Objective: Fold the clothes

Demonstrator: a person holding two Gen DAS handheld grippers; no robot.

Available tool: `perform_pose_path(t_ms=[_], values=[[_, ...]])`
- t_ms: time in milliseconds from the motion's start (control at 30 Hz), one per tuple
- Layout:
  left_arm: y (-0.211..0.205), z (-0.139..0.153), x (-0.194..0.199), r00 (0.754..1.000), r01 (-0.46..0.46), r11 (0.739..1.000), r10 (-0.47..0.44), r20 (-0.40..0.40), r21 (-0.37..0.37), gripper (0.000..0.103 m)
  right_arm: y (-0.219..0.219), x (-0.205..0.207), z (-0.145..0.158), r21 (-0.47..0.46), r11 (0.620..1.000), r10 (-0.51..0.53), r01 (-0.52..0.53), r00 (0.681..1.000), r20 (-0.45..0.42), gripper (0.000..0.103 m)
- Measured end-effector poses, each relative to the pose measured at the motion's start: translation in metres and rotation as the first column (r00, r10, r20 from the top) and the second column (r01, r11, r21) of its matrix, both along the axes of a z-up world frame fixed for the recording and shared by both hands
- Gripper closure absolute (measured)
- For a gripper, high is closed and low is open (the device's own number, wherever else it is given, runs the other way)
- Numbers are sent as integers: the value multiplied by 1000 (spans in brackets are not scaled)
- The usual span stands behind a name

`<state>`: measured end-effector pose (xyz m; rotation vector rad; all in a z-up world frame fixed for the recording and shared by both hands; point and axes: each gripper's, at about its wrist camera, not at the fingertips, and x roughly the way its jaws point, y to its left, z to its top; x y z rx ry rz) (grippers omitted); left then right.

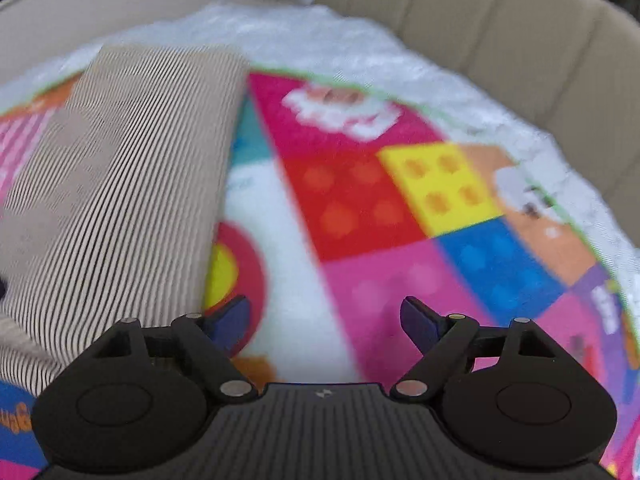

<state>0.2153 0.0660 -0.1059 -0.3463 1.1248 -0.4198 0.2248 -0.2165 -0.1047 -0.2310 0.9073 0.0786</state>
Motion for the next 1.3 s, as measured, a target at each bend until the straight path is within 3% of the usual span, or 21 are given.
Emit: perform_pose_path(t_ms=[167,467,667,767,1000,1167,1300], values=[[3,1,1,1000,-6,1000,6,-3,-2,12,6,-11,-3,78,997,13,-12,1000,-13,24],[18,8,2,999,-54,997,54,-7,60,12,46,-44,3,48,984,173,-172,984,-37,28],[23,17,-4,1000,-7,988,8,-8,156,12,54,-63,13,18,963,269,-269,961,-65,24],[32,23,-7,1000,-24,984,21,20,179,12,47,-68,27,24,966,259,-258,965,-35,17],[36,28,-13,993,-63,979,43,107,194,11,59,-57,59,57,973,218,-223,972,87,17],[32,31,-14,988,-56,972,20,156,227,9,88,-49,16,-29,961,274,-276,960,-55,18],[33,30,-15,986,-55,972,18,165,226,9,94,-59,9,-81,956,280,-281,960,-23,18]])
